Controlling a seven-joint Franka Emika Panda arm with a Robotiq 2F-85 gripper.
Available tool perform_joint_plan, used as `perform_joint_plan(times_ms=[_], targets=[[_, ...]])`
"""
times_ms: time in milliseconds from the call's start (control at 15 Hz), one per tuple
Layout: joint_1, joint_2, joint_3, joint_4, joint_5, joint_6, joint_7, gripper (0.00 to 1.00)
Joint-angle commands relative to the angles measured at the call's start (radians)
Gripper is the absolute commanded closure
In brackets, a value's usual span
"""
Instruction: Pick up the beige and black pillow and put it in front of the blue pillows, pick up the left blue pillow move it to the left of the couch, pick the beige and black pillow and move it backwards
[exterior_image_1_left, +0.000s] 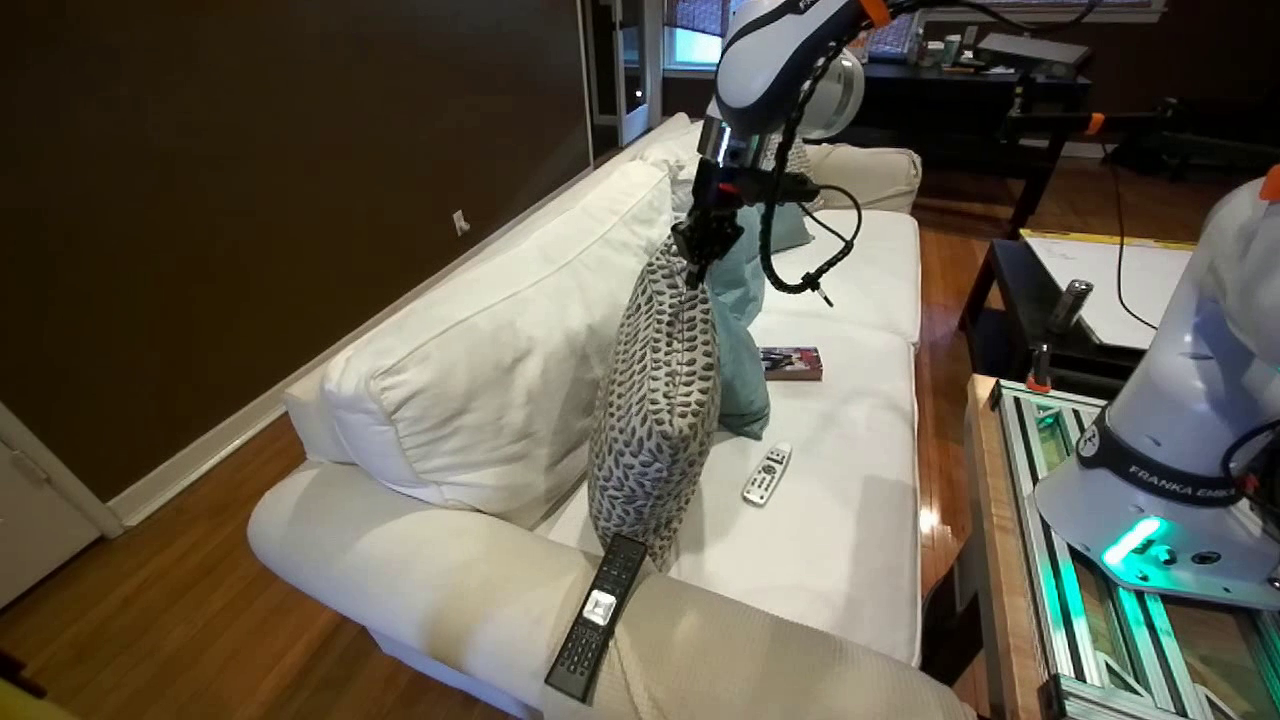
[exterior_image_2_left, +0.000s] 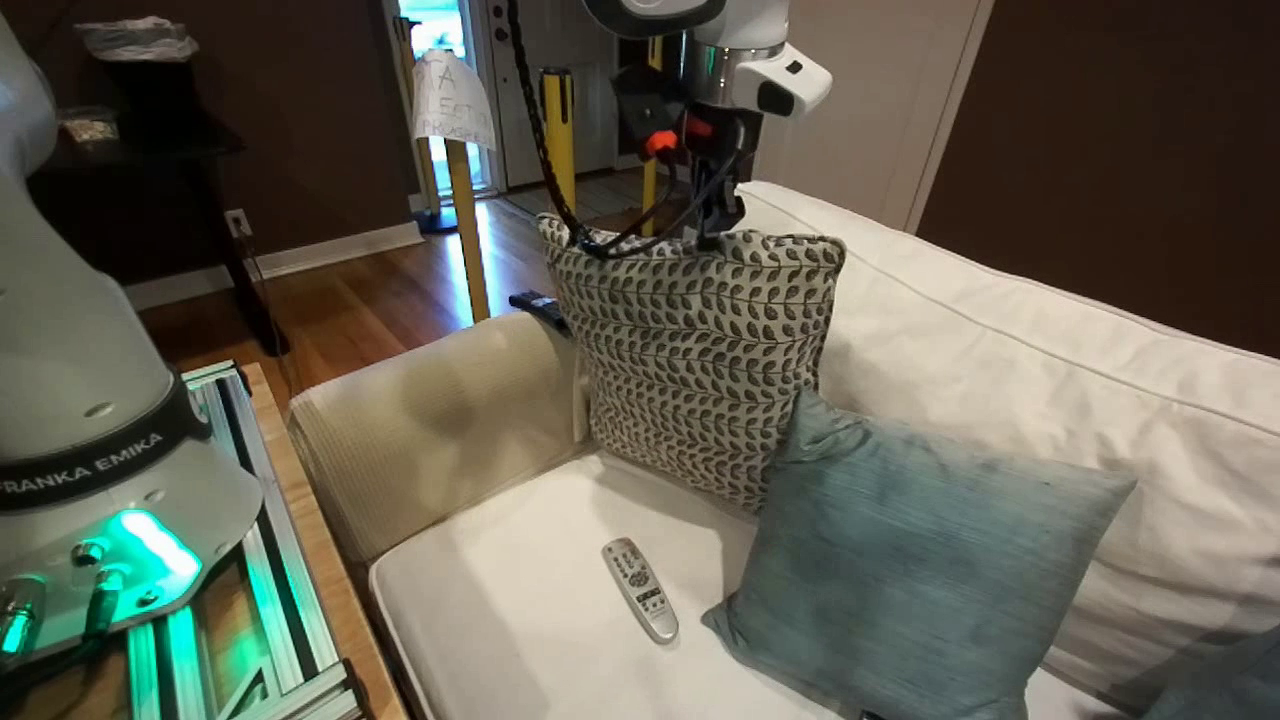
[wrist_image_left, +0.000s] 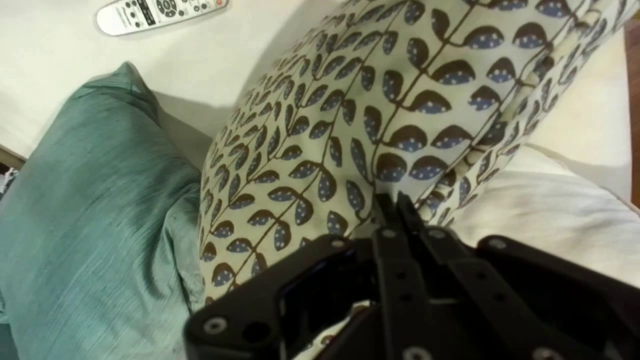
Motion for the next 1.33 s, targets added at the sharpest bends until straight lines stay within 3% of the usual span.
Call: perform_joint_plan(times_ms=[0,733,1267], targets=[[0.003,-0.165,-0.030,-0.079,0.014,-0.092,-0.002,0.99],[-0.038,-0.457,-0.115,-0.140,-0.080,-0.278,0.114,0.99],[-0.163,-0.540,-0.111,-0.131,-0.237,-0.278,0.334,0.99]])
